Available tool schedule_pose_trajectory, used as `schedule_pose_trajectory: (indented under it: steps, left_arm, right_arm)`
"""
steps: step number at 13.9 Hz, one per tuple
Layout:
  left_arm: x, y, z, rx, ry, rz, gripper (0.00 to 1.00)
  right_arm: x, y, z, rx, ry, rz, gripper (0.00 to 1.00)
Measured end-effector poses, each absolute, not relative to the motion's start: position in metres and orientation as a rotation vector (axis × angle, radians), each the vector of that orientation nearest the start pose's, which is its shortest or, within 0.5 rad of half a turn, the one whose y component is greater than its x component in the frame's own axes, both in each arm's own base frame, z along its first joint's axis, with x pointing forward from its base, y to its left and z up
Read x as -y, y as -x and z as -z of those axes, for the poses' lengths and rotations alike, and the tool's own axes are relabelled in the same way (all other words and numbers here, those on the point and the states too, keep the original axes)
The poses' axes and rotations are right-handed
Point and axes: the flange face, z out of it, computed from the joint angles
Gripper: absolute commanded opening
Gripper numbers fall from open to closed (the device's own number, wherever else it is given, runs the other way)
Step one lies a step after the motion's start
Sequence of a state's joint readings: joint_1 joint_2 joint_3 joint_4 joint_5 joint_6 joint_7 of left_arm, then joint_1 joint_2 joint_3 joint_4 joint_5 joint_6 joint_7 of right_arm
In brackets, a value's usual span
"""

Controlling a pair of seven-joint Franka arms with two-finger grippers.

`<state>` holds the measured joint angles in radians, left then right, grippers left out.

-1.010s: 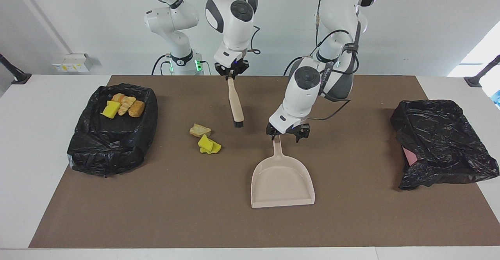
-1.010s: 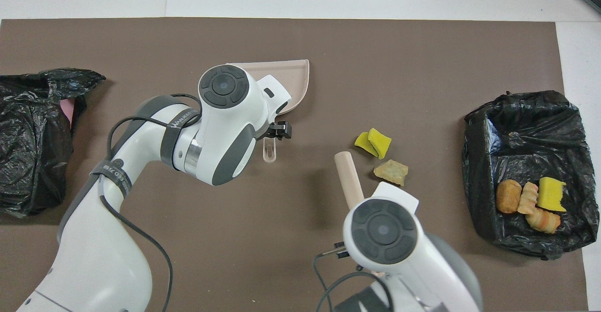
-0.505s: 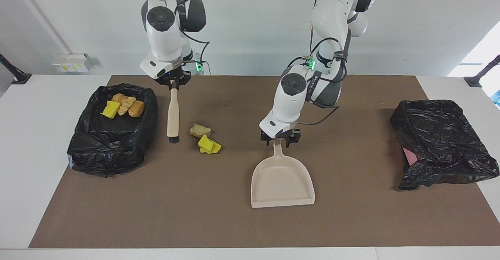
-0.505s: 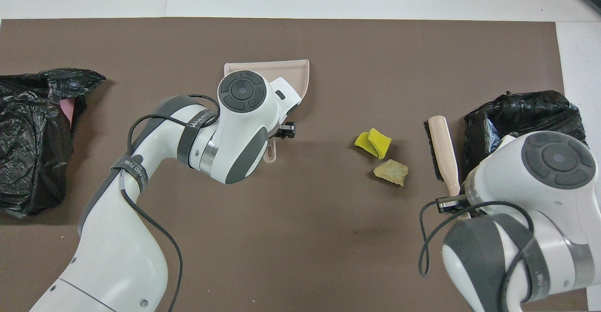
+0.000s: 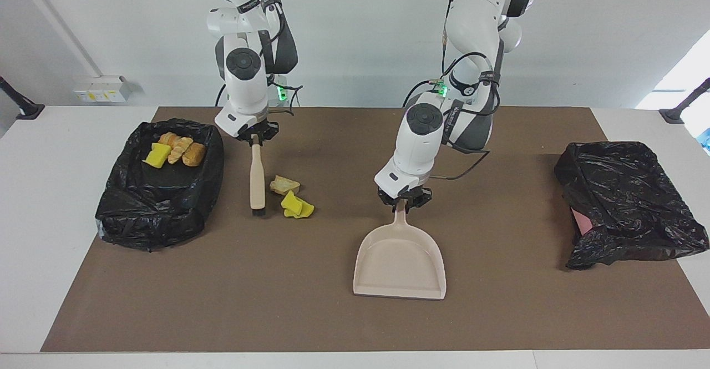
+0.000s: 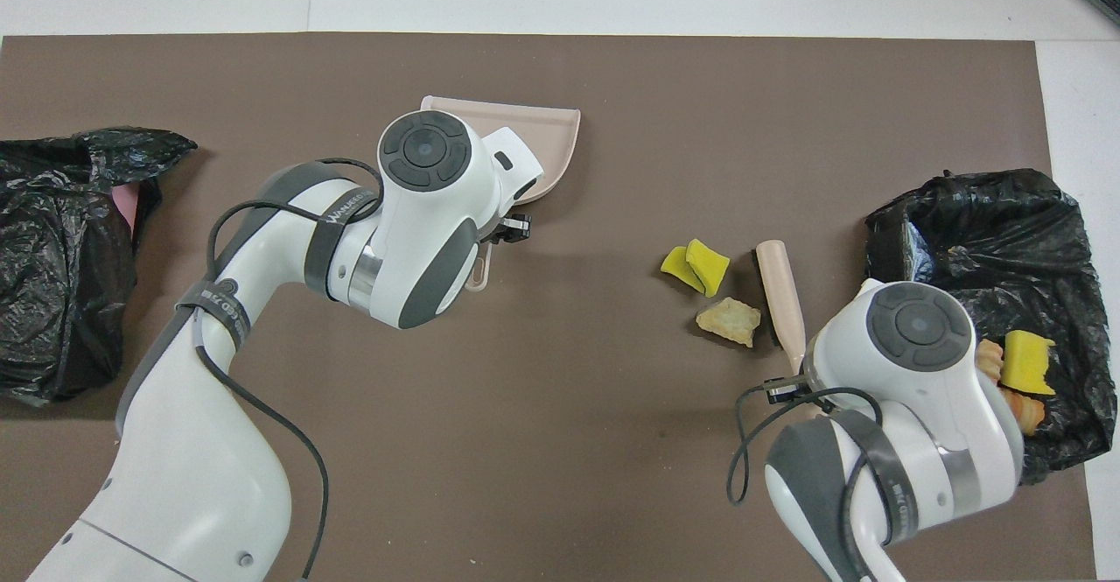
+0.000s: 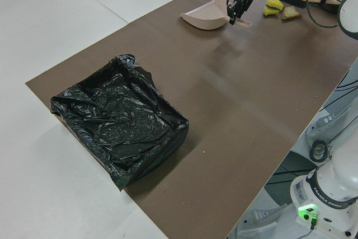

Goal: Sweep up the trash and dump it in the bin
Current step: 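Sweep the yellow sponges with the right gripper's brush toward the dustpan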

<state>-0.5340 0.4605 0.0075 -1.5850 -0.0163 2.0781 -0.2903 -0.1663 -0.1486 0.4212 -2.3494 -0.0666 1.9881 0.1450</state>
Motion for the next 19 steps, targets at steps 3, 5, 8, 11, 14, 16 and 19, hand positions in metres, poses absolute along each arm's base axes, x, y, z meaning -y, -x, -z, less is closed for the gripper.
schedule_pose_trajectory:
  steps: [3, 5, 8, 11, 14, 16, 19]
  left_arm:
    - [0.310, -0.593, -0.401, -0.666, 3.073, -0.042, 0.00]
    - [0.288, -0.589, -0.412, -0.888, 3.014, -0.077, 0.00]
    - [0.271, -0.566, -0.402, -1.229, 2.895, -0.143, 0.00]
    - [0.268, -0.535, -0.397, -1.451, 2.768, -0.181, 0.00]
    - [0.294, -0.494, -0.398, -1.628, 2.577, -0.161, 0.00]
    - [0.318, -0.471, -0.401, -1.726, 2.469, -0.131, 0.00]
    - [0.340, -0.458, -0.401, -2.043, 2.219, -0.075, 0.00]
  right_arm:
    - [-0.137, -0.443, -0.349, 0.175, 3.271, -0.307, 0.00]
    - [-0.160, -0.442, -0.348, 0.126, 3.276, -0.271, 0.00]
    - [-0.176, -0.445, -0.364, 0.001, 3.286, -0.202, 0.00]
    - [-0.157, -0.442, -0.383, -0.041, 3.338, -0.206, 0.00]
    - [-0.132, -0.435, -0.380, -0.072, 3.394, -0.214, 0.00]
    - [-0.113, -0.431, -0.366, -0.108, 3.393, -0.233, 0.00]
    - [-0.115, -0.421, -0.348, -0.018, 3.390, -0.273, 0.00]
